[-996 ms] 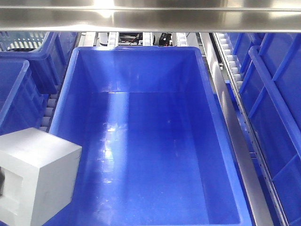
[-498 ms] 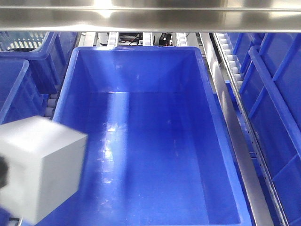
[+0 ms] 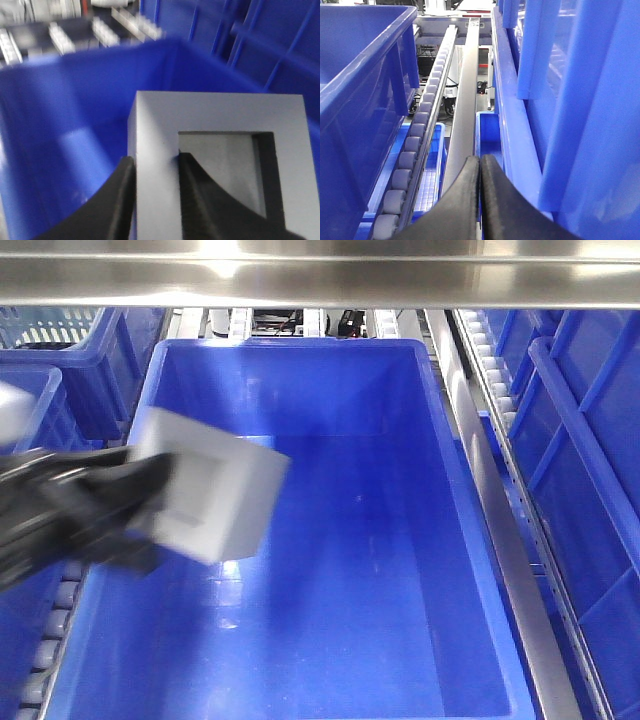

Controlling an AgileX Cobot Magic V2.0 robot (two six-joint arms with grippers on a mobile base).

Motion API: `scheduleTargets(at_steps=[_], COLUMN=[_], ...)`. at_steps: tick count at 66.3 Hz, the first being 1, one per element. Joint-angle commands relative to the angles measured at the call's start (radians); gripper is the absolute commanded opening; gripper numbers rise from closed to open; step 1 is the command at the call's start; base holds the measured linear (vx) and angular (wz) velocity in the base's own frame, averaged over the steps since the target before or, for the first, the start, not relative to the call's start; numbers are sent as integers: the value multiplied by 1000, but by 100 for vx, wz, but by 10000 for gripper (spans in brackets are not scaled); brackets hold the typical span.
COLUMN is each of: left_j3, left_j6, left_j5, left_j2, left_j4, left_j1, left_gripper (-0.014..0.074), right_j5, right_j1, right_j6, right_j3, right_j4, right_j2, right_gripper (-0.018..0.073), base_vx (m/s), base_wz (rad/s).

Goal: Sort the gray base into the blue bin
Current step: 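Lower the gray block with the left gripper into the blue bin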

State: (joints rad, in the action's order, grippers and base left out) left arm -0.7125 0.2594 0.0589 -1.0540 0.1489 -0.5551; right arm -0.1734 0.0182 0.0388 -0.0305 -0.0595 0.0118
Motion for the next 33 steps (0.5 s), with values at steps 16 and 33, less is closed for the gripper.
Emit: scheduleTargets(at_steps=[16,33], left_j3=[-238,-317], left_j6=[14,14], left_j5=[-28,-18], left_j2=[-303,-481], left_j4=[-32,-140], left_j1=[-7,-7], left_gripper=[26,46], right_j5=[75,75], right_j1=[-5,-5], right_j6=[-5,-5], right_j3=[-14,-14], right_j4=[-6,-6], right_j2=[11,11], right_gripper=[-9,-9], base_vx=[0,0], base_wz=[0,0])
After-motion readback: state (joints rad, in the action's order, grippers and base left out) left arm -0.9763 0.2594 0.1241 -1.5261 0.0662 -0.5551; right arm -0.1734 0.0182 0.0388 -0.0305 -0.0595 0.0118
